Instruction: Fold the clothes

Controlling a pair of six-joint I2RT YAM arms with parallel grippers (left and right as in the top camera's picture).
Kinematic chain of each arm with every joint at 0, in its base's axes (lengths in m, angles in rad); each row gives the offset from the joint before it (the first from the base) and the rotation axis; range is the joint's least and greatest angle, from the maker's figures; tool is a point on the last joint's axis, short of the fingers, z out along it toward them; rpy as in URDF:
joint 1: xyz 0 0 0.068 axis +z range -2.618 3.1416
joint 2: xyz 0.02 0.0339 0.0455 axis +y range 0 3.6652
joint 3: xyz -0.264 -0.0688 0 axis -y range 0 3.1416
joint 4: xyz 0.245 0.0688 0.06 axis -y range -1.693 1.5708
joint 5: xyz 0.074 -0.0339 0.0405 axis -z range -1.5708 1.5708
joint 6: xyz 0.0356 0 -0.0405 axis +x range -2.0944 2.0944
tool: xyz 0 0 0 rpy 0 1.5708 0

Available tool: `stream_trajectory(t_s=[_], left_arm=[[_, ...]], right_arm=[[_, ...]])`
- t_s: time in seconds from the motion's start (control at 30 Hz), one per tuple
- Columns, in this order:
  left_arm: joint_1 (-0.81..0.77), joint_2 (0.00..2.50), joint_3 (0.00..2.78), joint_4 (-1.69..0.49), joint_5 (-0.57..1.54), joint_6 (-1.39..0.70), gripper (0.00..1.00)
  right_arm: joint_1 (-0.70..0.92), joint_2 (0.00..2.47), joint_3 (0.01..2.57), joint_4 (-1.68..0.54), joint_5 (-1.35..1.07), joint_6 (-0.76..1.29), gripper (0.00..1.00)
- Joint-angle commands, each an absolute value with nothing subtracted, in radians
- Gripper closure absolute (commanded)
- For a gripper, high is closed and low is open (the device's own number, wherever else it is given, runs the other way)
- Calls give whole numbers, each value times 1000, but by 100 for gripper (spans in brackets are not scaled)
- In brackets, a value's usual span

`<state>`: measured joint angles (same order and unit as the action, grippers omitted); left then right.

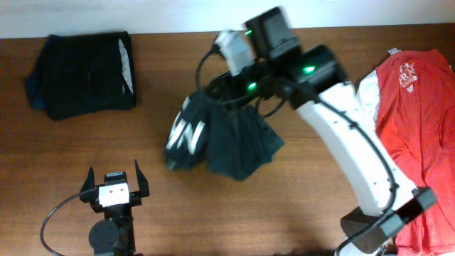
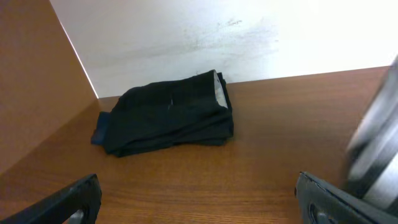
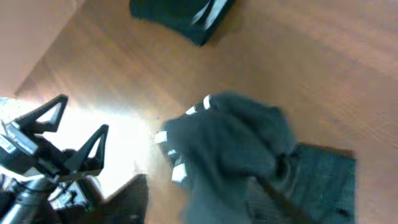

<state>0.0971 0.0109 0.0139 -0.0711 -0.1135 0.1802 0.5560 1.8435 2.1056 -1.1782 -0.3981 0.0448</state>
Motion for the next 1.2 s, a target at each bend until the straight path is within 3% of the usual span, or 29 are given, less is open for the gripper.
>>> stream_trajectory(t_s=[0.0, 0.23, 0.47, 0.63, 0.73, 0.8, 0.83, 1.0, 1.17], left_arm=[[92, 7, 9, -70, -125, 189, 1], [92, 7, 9, -70, -125, 189, 1], [92, 7, 9, -70, -125, 189, 1], [92, 7, 9, -70, -125, 189, 1], [92, 7, 9, -70, -125, 189, 1], [92, 7, 9, -70, -125, 189, 1], [92, 7, 9, -70, -125, 189, 1], [92, 7, 9, -70, -125, 189, 1], [92, 7, 9, -70, -125, 189, 1]], right_arm=[[582, 1869, 2107, -1184, -274, 43, 1], [334, 1864, 2111, -1430, -42, 140, 1], [97, 1866, 1967, -1537, -123, 140, 1], [149, 1866, 1727, -1428, -183, 137, 4], [210, 1866, 1576, -1323, -207, 157, 26], [251, 1866, 1440, -1194, -241, 193, 47], [263, 1866, 1400, -1150, -268, 193, 50], [315, 1866, 1250, -971, -311, 227, 41], [321, 1872, 1183, -882, -311, 250, 41]])
